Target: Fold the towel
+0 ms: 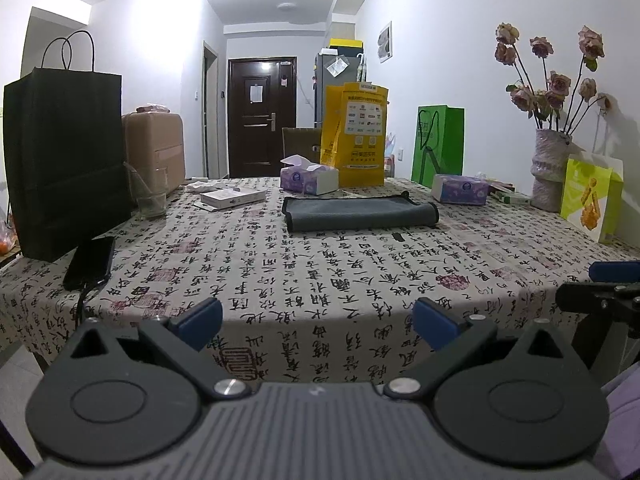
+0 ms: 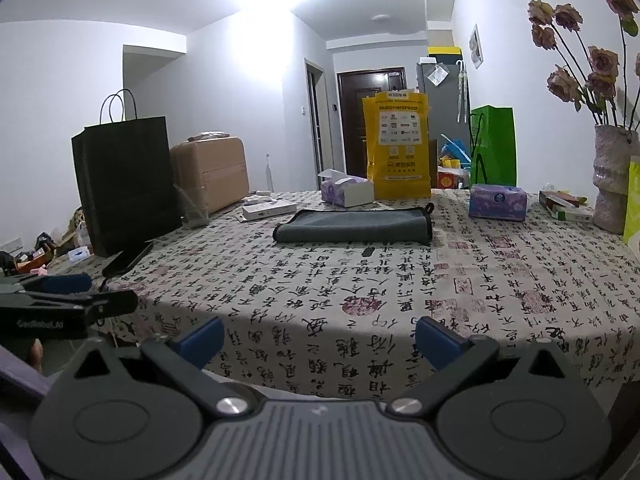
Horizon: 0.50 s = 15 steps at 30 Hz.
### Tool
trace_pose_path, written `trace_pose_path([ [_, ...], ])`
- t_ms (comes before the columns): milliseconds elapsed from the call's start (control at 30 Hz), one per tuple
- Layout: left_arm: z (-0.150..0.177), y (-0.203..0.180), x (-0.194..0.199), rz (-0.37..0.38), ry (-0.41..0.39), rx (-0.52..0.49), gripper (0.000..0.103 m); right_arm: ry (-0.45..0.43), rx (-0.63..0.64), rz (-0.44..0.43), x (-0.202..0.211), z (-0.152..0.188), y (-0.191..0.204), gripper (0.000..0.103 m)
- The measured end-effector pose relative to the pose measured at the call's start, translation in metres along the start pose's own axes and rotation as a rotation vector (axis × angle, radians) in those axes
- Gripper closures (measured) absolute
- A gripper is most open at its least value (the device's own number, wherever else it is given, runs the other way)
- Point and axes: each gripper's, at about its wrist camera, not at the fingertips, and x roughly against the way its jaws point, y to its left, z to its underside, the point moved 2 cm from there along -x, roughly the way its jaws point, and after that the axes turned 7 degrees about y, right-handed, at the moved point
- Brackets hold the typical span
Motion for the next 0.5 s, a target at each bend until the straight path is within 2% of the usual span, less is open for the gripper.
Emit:
trace_pose_path([
  [500,-0.0003,-0.0042,0.0009,0.005,0.001,-0.003,0.000,0.009,-0.002,-0.008,-0.0028,0.0016,-0.0007,0.001],
])
